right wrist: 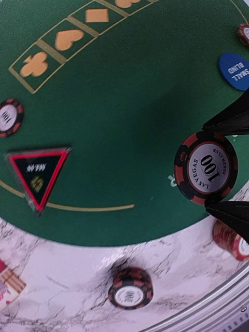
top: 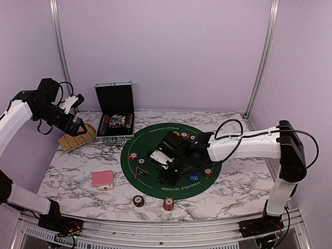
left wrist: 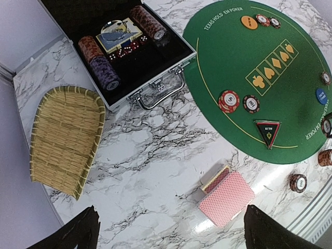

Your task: Distribute texas hold em gaming equipment

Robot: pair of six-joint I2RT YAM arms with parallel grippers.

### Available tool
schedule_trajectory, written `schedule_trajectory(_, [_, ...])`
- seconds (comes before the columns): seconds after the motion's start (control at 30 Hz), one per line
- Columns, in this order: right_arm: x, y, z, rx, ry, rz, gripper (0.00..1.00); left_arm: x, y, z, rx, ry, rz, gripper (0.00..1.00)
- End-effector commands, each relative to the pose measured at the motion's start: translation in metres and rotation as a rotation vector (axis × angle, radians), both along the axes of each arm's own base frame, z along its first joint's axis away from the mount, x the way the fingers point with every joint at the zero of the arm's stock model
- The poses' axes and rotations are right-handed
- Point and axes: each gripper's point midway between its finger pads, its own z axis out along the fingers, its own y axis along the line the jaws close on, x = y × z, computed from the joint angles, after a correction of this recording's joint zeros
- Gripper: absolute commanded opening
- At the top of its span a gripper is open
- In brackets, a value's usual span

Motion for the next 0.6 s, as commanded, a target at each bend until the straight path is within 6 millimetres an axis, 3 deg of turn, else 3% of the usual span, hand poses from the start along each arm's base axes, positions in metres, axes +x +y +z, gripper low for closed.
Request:
schedule_trajectory(0.0, [0.01,-0.055,-0.014,-0.055,0.023,-0.165,0.08,-0.015,-0.001,-0.018,0.032,0.053,-0.043,0.99])
schedule_trajectory(0.17, [0.009,-0.117,-0.041,-0.131,0.066,-0.302,0.08,-0.02,-0.005,-0.037,0.067,0.098,-0.076,0.99])
schedule_trajectory(0.27, [0.009,-0.145,-0.055,-0.161,0.089,-0.368,0.08,-0.022,-0.009,-0.039,0.07,0.105,-0.089,0.99])
schedule_trajectory(0.33, [0.01,-0.156,-0.062,-0.17,0.099,-0.397,0.08,-0.022,-0.012,-0.038,0.07,0.102,-0.1,0.99])
schedule_trajectory(0.57, [0.01,-0.152,-0.067,-0.161,0.116,-0.39,0.12,-0.027,-0.015,-0.045,0.095,0.115,-0.124,0.99])
